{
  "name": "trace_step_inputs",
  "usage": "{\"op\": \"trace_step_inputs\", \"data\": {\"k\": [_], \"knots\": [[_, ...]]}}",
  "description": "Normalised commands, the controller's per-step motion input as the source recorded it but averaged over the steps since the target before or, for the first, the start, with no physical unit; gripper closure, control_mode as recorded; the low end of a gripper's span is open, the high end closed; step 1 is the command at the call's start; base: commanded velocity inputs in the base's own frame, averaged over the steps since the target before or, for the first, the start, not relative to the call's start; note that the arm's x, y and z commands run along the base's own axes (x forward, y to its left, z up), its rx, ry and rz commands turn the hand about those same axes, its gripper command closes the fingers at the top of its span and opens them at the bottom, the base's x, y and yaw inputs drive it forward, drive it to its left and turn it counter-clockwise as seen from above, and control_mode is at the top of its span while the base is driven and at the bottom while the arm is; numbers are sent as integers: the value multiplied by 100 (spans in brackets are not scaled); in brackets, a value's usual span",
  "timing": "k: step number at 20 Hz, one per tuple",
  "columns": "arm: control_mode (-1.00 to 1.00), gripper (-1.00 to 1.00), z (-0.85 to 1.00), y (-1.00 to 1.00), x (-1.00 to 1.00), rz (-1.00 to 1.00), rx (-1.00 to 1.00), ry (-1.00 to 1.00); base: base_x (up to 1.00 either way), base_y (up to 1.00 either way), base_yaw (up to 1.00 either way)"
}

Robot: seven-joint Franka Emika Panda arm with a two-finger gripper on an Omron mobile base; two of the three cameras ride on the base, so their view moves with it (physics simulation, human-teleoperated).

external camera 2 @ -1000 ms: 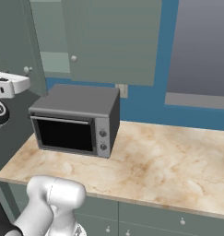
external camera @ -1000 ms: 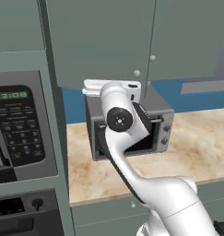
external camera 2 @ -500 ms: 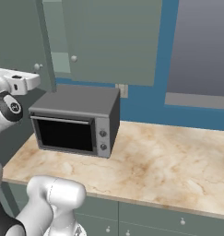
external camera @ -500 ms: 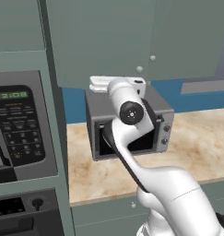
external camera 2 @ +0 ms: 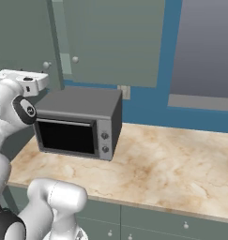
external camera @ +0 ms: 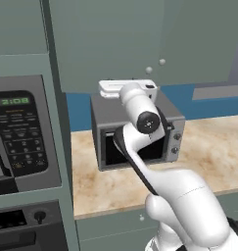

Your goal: Close all open cabinet doors.

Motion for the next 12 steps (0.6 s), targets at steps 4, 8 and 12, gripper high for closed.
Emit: {"op": "trace_step_inputs", "data": {"k": [4,8,12], "knots": [[-100,-100,-26,-1,53,3,0,-8,0,0,0],[-100,-100,-14,-2,51,1,0,-2,0,0,0],[-100,-100,-3,-2,42,0,0,0,0,0,0]]}}
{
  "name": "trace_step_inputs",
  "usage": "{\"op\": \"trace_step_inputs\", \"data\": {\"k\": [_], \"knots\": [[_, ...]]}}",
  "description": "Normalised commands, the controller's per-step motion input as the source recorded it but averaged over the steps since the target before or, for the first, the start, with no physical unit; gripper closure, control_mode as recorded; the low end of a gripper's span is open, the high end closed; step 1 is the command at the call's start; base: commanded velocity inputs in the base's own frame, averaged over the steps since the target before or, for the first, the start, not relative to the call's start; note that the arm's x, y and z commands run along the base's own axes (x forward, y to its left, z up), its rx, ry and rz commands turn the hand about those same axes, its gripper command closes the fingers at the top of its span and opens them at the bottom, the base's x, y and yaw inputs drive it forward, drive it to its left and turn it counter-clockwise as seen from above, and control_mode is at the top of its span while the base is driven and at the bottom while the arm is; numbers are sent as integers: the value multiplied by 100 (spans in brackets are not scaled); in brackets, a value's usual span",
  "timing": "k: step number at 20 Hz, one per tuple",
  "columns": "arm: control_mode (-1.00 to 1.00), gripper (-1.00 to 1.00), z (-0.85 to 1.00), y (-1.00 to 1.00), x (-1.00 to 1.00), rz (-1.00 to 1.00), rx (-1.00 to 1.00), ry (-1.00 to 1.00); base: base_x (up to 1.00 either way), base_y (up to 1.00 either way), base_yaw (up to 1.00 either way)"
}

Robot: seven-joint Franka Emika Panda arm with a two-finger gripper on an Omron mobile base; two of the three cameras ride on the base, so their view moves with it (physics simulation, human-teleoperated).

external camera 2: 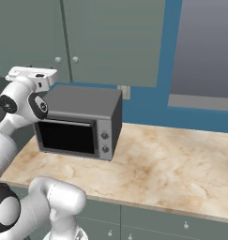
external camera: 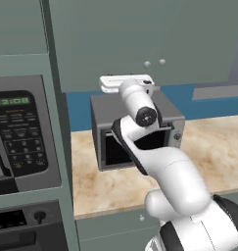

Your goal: Close all open cabinet doors.

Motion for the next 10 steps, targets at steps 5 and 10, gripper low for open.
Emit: {"op": "trace_step_inputs", "data": {"k": [5,10], "knots": [[-100,-100,0,0,35,0,0,0,0,0,0],[-100,-100,0,0,29,0,0,0,0,0,0]]}}
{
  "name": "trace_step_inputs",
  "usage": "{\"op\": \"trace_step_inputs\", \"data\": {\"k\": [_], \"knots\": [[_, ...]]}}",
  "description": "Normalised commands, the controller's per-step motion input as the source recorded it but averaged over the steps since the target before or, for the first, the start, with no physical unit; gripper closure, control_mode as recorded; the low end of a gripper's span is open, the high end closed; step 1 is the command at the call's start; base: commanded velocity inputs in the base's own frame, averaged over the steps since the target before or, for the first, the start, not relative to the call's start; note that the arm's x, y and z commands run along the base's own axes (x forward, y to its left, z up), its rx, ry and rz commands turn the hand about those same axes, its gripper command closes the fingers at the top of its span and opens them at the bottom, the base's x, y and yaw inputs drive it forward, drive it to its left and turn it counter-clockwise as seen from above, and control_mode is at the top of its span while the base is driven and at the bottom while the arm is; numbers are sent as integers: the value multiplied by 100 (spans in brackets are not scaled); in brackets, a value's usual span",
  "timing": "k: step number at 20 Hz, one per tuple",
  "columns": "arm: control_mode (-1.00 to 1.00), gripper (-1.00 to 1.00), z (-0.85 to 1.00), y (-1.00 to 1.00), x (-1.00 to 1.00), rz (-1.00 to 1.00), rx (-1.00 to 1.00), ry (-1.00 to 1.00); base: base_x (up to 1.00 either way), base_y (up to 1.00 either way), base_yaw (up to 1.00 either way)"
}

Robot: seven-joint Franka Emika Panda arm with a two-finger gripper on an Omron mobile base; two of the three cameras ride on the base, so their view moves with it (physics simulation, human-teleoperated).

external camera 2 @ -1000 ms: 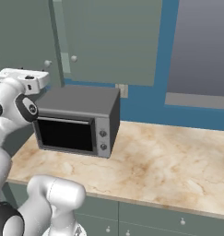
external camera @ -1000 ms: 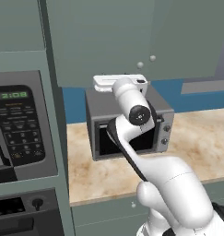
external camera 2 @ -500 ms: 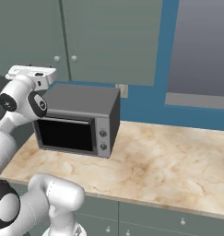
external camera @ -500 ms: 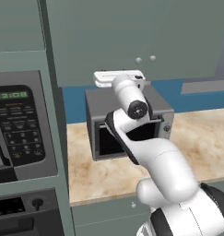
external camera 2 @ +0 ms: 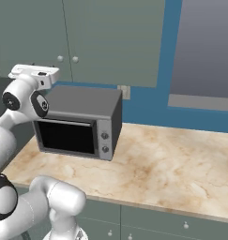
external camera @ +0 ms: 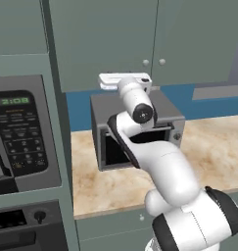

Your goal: Close all open cabinet doors.

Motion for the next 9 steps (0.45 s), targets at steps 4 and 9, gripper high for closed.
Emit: {"op": "trace_step_inputs", "data": {"k": [4,9], "knots": [[-100,-100,0,0,22,0,0,0,0,0,0],[-100,-100,0,0,13,0,0,0,0,0,0]]}}
